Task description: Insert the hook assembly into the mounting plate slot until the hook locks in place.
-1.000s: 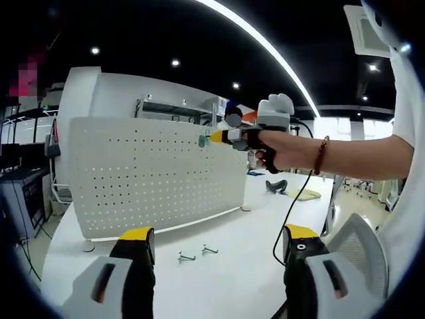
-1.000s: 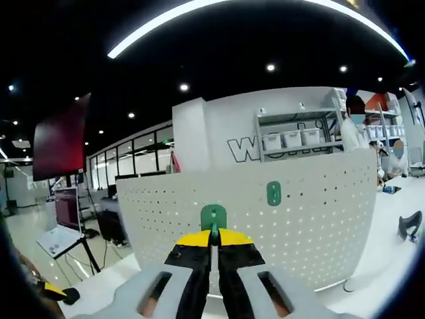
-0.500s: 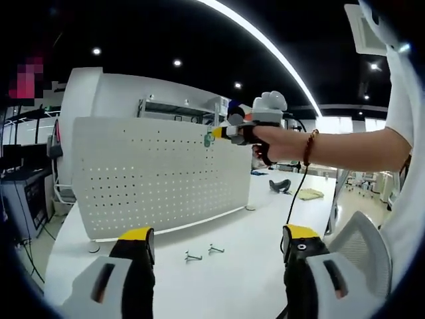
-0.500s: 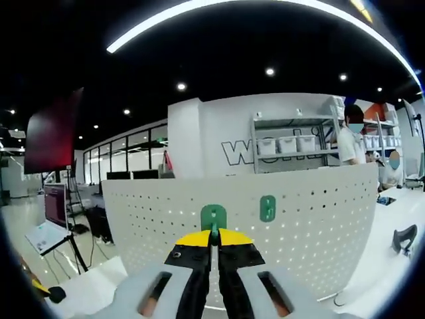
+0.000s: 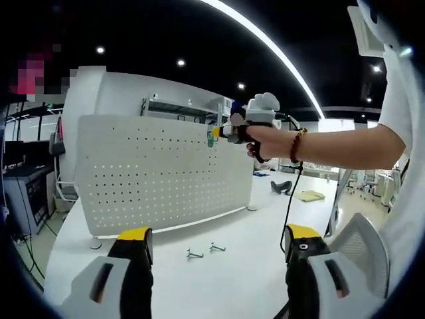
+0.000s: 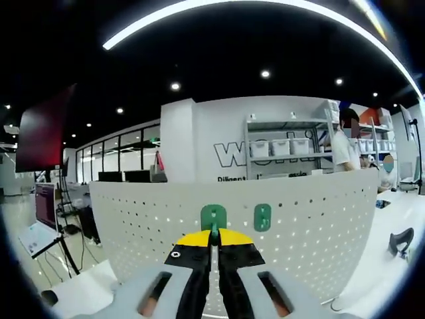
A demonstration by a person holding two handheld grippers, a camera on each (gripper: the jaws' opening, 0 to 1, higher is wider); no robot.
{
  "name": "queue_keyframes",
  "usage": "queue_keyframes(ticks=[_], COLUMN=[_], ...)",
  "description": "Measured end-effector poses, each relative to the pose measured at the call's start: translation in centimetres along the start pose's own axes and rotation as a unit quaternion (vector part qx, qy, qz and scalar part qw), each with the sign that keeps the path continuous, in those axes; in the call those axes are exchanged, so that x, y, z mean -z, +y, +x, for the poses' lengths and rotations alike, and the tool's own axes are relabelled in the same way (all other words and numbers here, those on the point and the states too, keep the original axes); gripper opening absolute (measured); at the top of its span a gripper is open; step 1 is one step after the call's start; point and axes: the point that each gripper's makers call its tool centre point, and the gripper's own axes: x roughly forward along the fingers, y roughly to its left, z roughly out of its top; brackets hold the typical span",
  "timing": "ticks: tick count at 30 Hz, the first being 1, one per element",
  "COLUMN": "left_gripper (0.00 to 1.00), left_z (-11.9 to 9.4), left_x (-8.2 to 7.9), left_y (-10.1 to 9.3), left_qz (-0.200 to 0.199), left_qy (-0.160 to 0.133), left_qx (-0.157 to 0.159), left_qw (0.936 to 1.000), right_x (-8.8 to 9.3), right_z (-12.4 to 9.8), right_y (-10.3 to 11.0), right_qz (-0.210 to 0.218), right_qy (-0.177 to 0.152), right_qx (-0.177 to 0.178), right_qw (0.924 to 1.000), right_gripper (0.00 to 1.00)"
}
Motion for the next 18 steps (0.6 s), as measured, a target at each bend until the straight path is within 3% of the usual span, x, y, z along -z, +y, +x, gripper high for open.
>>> queue_keyframes(ticks=[18], left_gripper=[0.85], left_z=[0.3], left_x=[1.1], left_y=[0.7], left_qz=[-0.017], left_qy=[0.006], left_qx=[0.012], left_qw=[0.9998], right_x=[-0.3], right_z=[2.6], right_y=[-1.1], right_qz=[-0.008], right_qy=[0.007], right_qx=[0.016], right_qw=[0.9998], right_gripper=[0.01])
